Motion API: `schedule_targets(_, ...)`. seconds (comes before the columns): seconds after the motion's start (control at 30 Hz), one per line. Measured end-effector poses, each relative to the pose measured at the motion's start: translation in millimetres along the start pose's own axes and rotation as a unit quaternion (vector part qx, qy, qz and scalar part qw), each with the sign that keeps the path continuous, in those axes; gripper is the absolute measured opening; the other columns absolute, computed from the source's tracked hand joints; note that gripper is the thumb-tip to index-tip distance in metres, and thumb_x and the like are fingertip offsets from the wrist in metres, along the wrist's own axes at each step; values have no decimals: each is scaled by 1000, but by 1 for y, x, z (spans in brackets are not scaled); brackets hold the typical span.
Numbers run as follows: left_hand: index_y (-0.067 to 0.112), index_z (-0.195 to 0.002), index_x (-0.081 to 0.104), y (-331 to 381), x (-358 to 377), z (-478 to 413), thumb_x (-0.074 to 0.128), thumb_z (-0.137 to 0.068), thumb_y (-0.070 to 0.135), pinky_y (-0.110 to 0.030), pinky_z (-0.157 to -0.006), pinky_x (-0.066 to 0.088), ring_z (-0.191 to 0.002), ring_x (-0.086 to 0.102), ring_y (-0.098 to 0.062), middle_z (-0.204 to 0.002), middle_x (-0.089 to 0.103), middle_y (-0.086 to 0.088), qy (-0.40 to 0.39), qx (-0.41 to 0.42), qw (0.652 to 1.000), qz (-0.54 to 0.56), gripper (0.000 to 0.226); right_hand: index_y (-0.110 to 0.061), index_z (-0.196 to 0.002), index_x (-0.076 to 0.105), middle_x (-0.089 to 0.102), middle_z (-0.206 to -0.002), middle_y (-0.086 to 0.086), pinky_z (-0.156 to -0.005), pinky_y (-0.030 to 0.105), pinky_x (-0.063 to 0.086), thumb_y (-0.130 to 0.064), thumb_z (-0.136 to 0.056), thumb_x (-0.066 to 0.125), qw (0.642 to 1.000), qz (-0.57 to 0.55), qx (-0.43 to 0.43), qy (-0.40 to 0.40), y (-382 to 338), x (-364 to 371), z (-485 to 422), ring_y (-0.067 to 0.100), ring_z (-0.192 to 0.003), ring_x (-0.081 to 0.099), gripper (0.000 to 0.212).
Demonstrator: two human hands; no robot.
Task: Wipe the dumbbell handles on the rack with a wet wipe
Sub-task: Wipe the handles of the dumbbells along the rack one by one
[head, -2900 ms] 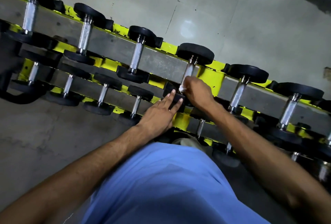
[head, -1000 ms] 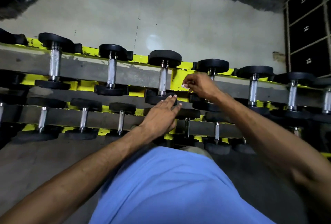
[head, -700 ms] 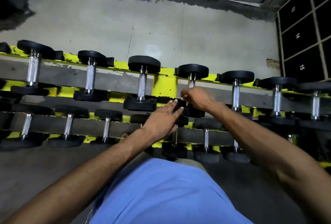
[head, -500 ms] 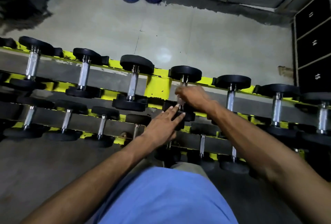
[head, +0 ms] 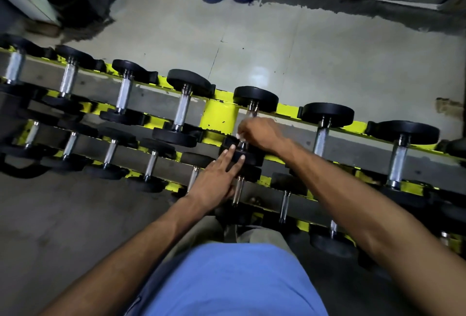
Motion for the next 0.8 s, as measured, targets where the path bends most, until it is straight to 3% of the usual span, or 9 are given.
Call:
schedule_targets(0.07,22,-169,0,1,2,0,58,-103,31,-39,-123,29,-162,-2,-28,-173,-19,-15,-3,-4,1000,-3,88,-28,-97,70,67,-101,-1,-68,31,48,-24,-91,62,999,-11,-49,-15,-17,20,18,21,-97,62,11)
schedule_targets(0.13,23,-168,-1,2,3,-1,59,-102,31,-39,-123,31,-162,-2,-28,-173,-20,-14,-1,-2,1000,-5,89,-26,-96,67,57,-104,-2,-65,32,48,-23,-90,65,996,-72,-41,35,-8,22,30,18,-95,55,8)
schedule_targets(0.3,24,-168,-3,1,4,1,59,-103,31,-40,-121,35,-162,-2,-28,-172,-22,-13,-8,-2,1000,-15,91,-24,-86,55,65,-84,0,-64,36,49,-27,-83,71,954,-241,148,96,28,43,45,24,-77,62,16)
schedule_targets(0.47,23,-169,0,5,1,0,58,-103,32,-40,-120,36,-163,-2,-27,-173,-21,-14,-11,-2,1000,-11,88,-21,-77,62,69,-79,-2,-68,31,47,-24,-83,77,883,-361,296,32,61,88,53,17,-74,61,16)
schedule_targets(0.53,23,-169,0,5,2,0,58,-103,33,-40,-121,35,-163,-2,-27,-173,-21,-13,-11,-4,1000,-9,88,-18,-73,66,69,-75,0,-66,27,45,-17,-87,74,818,-469,332,29,69,97,52,13,-69,58,16)
schedule_targets(0.63,24,-168,1,3,3,0,59,-101,34,-41,-123,34,-163,-1,-27,-173,-21,-13,-11,-3,1000,-5,89,-16,-85,69,67,-75,2,-65,25,48,-11,-94,67,667,-634,382,82,73,97,44,13,-64,58,10)
schedule_targets(0.73,23,-168,1,2,5,-1,60,-100,34,-41,-126,30,-163,1,-28,-173,-20,-14,-19,4,1000,-10,91,-16,-86,62,61,-58,-4,-58,26,49,-9,-103,46,557,-718,413,60,66,103,23,11,-52,56,24)
schedule_targets(0.8,24,-168,2,1,5,-3,62,-99,33,-41,-128,26,-162,2,-28,-173,-19,-15,-28,11,999,-15,92,-12,-88,62,66,-61,0,-62,33,51,-11,-103,35,454,-784,419,58,65,107,3,17,-58,62,31)
Point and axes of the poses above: each hand's wrist, its own z-axis away from the middle knuckle, its own x-axis out of the palm, y = z × x, the point moved 9 cm from there along -z, towards the middle knuckle
